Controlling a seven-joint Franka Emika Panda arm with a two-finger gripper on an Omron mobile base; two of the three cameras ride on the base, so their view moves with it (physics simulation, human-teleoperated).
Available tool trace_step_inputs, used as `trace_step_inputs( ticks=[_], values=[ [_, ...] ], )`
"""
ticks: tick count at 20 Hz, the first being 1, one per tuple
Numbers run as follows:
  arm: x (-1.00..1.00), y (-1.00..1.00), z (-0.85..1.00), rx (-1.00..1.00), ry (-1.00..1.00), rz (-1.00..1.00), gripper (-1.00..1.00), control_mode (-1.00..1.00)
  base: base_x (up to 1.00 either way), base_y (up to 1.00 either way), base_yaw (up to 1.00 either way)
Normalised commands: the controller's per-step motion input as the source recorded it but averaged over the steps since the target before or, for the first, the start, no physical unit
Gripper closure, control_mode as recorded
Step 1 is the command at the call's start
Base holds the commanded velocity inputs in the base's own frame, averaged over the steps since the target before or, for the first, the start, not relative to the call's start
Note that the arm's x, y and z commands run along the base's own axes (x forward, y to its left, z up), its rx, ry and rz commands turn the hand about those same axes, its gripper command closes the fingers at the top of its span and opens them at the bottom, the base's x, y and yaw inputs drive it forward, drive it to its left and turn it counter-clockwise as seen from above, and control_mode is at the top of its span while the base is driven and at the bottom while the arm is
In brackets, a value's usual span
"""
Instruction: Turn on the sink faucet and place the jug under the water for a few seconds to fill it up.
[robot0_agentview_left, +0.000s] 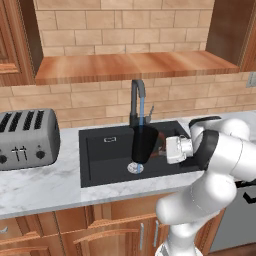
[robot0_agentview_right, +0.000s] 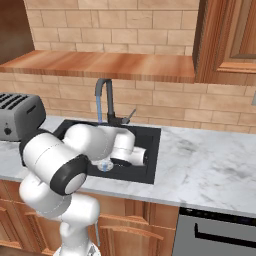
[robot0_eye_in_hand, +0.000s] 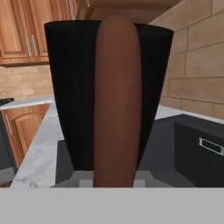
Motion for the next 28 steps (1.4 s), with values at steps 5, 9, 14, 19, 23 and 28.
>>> trace_step_inputs(
  ticks=[5, 9, 14, 19, 23, 28],
  values=[
    [0.0, -0.47, 0.0, 0.0, 0.0, 0.0, 1.0, -1.0, 0.0, 0.0, 0.0],
    [0.01, -0.58, -0.01, 0.0, 0.0, 0.01, 1.0, -1.0, 0.0, 0.0, 0.0],
    [0.19, -0.29, -0.03, 0.0, 0.0, 0.06, 1.0, -1.0, 0.0, 0.0, 0.0],
    [0.38, 0.09, -0.07, -0.05, 0.02, 0.01, 1.0, -1.0, 0.0, 0.0, 0.0],
    [0.3, 0.03, -0.01, -0.04, 0.0, -0.01, 1.0, -1.0, 0.0, 0.0, 0.0],
    [0.22, 0.0, -0.1, -0.02, 0.0, 0.0, 1.0, -1.0, 0.0, 0.0, 0.0]
  ],
)
